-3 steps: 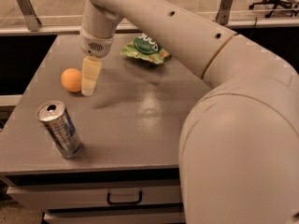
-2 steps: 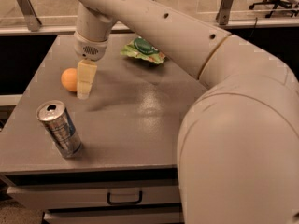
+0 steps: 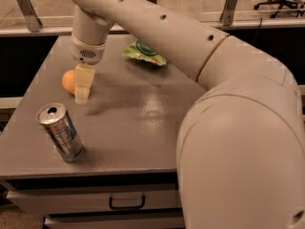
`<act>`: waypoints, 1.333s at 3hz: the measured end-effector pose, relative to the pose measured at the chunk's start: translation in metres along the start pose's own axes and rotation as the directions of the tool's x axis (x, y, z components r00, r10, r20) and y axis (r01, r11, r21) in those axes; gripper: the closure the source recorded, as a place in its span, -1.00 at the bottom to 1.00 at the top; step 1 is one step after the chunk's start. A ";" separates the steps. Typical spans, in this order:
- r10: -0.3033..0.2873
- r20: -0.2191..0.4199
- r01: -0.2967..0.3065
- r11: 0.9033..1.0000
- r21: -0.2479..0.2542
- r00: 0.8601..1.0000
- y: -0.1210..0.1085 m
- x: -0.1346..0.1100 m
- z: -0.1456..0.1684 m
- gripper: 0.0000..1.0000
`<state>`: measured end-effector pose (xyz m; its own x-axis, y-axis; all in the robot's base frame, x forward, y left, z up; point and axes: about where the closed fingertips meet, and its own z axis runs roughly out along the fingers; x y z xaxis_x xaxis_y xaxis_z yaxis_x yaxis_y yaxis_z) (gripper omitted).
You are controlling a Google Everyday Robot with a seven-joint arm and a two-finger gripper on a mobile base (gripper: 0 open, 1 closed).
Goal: Move orange near redbull can
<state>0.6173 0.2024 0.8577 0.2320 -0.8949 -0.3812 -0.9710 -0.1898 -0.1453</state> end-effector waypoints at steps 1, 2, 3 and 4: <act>-0.014 -0.005 0.013 1.000 -0.015 1.000 -0.003 -0.007 0.006 -0.72; -0.019 -0.009 0.019 0.999 -0.030 1.000 -0.006 -0.012 0.011 -0.28; -0.028 0.001 0.028 0.999 -0.042 1.000 -0.003 -0.016 0.009 0.34; -0.028 0.012 0.028 0.999 -0.037 1.000 0.000 -0.013 0.000 0.80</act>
Offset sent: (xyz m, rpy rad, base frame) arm 0.0065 0.0220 -0.0018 -0.0248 0.0249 0.0368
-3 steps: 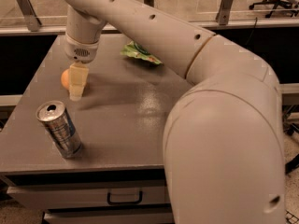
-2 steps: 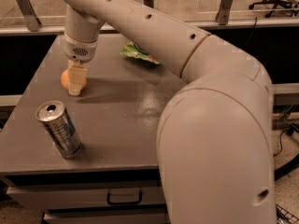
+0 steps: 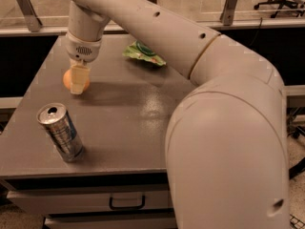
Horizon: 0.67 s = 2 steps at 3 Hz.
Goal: Move orange near redbull can
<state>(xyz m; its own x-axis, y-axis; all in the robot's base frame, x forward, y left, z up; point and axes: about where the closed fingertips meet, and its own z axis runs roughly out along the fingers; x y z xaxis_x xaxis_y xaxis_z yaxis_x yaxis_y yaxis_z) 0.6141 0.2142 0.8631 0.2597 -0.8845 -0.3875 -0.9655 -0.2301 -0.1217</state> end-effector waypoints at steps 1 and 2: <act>-0.039 0.019 0.039 0.999 0.008 0.999 0.029 0.021 -0.031 1.00; -0.105 0.024 0.105 0.994 -0.002 0.994 0.054 0.032 -0.044 1.00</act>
Offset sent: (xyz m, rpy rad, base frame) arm -0.0712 -0.0884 0.0301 0.0221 -0.0573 0.1783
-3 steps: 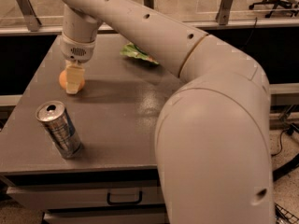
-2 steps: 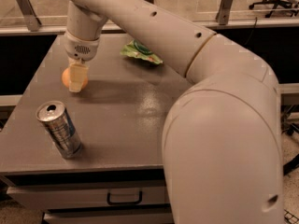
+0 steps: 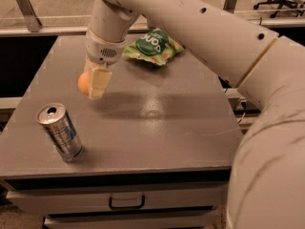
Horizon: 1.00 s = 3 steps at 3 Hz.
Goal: Move orange near redbull can
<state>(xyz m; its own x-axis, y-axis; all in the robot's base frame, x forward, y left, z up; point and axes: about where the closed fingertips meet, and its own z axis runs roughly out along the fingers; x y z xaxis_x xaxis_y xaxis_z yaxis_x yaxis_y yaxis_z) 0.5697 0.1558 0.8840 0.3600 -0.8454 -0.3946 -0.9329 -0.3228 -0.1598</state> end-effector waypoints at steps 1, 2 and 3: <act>-0.072 0.001 0.072 0.997 -0.039 0.997 0.031 0.007 -0.007 1.00; -0.159 0.008 0.159 0.983 -0.094 0.987 0.064 0.002 -0.005 1.00; -0.199 0.013 0.199 0.972 -0.121 0.980 0.080 -0.002 -0.002 1.00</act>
Offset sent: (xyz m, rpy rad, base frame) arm -0.0810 -0.0341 -0.0083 -0.0490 0.0184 0.2511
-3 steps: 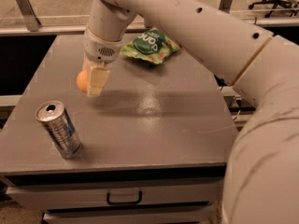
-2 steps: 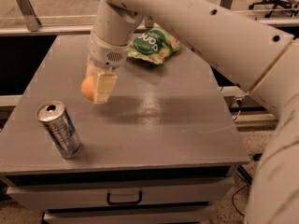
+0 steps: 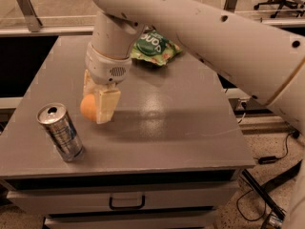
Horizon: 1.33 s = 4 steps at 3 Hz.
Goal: Move orange near redbull can
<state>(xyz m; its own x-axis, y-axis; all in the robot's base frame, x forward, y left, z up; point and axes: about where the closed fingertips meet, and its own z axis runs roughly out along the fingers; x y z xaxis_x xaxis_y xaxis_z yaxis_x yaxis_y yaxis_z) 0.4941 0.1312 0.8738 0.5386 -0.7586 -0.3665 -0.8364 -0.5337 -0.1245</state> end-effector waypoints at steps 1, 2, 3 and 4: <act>-0.027 -0.009 0.027 1.000 -0.007 1.000 0.006 -0.007 0.004 0.65; -0.027 -0.008 0.027 1.000 -0.012 1.000 0.007 -0.010 0.007 0.20; -0.023 -0.009 0.023 1.000 -0.020 1.000 0.009 -0.012 0.013 -0.43; -0.020 -0.011 0.019 0.999 -0.027 1.000 0.010 -0.012 0.016 -0.89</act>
Offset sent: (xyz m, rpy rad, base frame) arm -0.0148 0.0073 -0.0074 -0.0162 0.0035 0.0283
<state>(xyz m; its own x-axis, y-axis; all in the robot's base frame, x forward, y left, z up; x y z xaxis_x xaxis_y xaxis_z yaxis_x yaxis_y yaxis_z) 0.4775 0.1415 0.8620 0.5561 -0.7521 -0.3537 -0.8228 -0.5583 -0.1064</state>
